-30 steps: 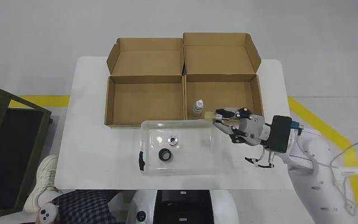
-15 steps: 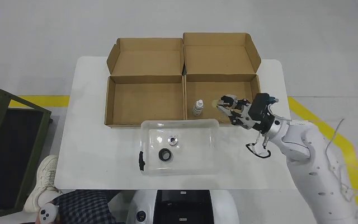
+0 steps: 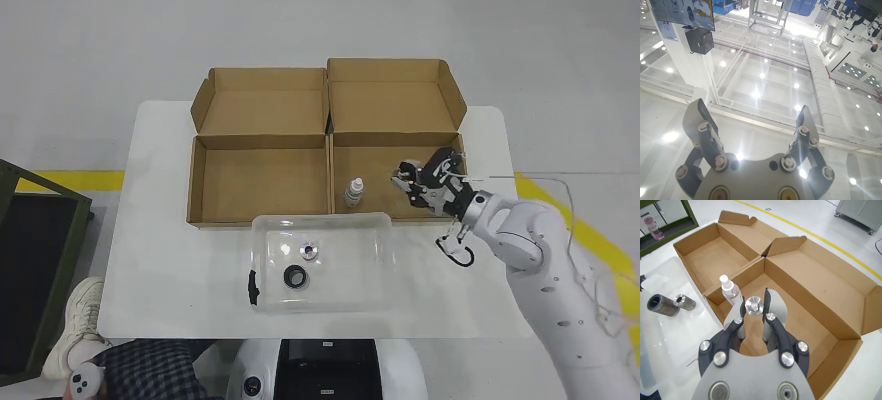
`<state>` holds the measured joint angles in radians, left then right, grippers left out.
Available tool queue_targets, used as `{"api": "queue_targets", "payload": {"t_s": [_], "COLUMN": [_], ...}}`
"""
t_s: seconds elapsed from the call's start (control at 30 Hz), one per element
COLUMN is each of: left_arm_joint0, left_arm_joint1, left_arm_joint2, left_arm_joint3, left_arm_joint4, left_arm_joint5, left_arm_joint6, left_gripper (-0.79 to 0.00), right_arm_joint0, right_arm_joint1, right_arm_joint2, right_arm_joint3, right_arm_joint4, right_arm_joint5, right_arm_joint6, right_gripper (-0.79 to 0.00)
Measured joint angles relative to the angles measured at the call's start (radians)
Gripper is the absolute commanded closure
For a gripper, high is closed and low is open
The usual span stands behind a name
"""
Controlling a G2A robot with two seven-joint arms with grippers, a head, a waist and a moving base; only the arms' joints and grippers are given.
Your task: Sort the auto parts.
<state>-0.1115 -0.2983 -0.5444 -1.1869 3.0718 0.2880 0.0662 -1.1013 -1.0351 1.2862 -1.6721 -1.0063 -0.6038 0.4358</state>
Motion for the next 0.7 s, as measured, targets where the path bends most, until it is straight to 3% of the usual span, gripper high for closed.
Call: {"api": "queue_targets", "payload": {"t_s": [0.43,0.7], "left_arm_joint0": [0.000,0.000], "left_arm_joint1": [0.000,0.000], "left_arm_joint2": [0.000,0.000], "left_arm_joint3": [0.000,0.000], "left_arm_joint4": [0.000,0.000], "left_arm_joint5": [0.000,0.000], "left_arm_joint6": [0.000,0.000], "left_gripper": [-0.785,-0.785], "right_arm_joint0": [0.021,0.088], "right_arm_joint1": [-0.012,-0.029], "right_arm_joint2": [-0.085,-0.154], "right_arm_joint3": [-0.013,0.048], "right_arm_joint4": [-0.125,-0.103], "right_arm_joint5": [0.131,0.148], "right_arm_joint6": [0.126,0.184], "right_gripper": [0.000,0.000]}}
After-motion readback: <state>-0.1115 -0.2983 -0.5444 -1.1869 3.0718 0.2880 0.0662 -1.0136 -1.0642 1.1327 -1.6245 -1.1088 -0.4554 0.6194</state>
